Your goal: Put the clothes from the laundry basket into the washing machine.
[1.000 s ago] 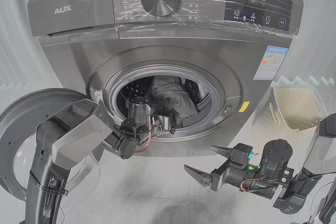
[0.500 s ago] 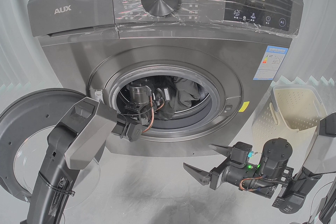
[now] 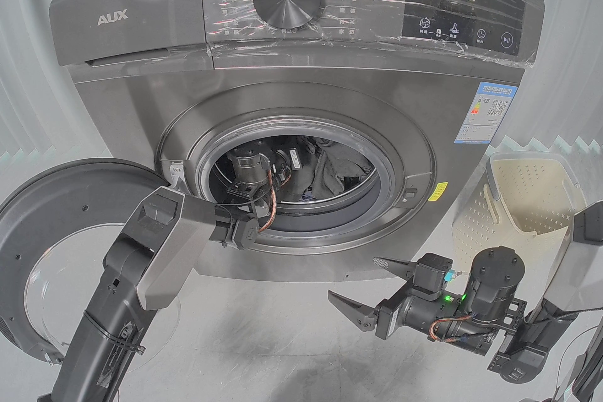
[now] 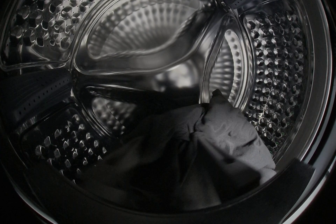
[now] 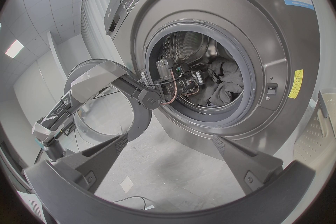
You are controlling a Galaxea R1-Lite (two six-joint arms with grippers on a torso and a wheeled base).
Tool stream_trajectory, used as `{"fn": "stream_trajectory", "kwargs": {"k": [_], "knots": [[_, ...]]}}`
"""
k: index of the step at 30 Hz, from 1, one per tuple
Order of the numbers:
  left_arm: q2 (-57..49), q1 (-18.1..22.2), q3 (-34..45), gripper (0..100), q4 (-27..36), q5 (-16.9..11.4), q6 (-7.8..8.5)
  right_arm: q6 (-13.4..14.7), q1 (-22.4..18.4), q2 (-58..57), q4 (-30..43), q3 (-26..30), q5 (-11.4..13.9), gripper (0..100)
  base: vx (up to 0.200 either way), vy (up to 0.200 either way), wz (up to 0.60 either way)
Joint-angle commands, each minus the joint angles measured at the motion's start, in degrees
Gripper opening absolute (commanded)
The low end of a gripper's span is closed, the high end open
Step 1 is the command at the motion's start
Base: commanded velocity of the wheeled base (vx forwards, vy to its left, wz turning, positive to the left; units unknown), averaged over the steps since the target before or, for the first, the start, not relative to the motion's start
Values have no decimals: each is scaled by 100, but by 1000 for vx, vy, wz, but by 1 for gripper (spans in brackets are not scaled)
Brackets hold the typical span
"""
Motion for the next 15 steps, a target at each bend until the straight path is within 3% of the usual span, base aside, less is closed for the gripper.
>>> {"fn": "stream_trajectory", "kwargs": {"k": [1, 15], "knots": [[0, -15, 140, 100, -6, 2, -6, -1, 4, 1, -3, 0, 3, 100, 0, 0, 0], [-1117, -419, 2064, 100, -639, -86, 91, -1, -14, -8, -3, 9, 3, 100, 0, 0, 0]]}}
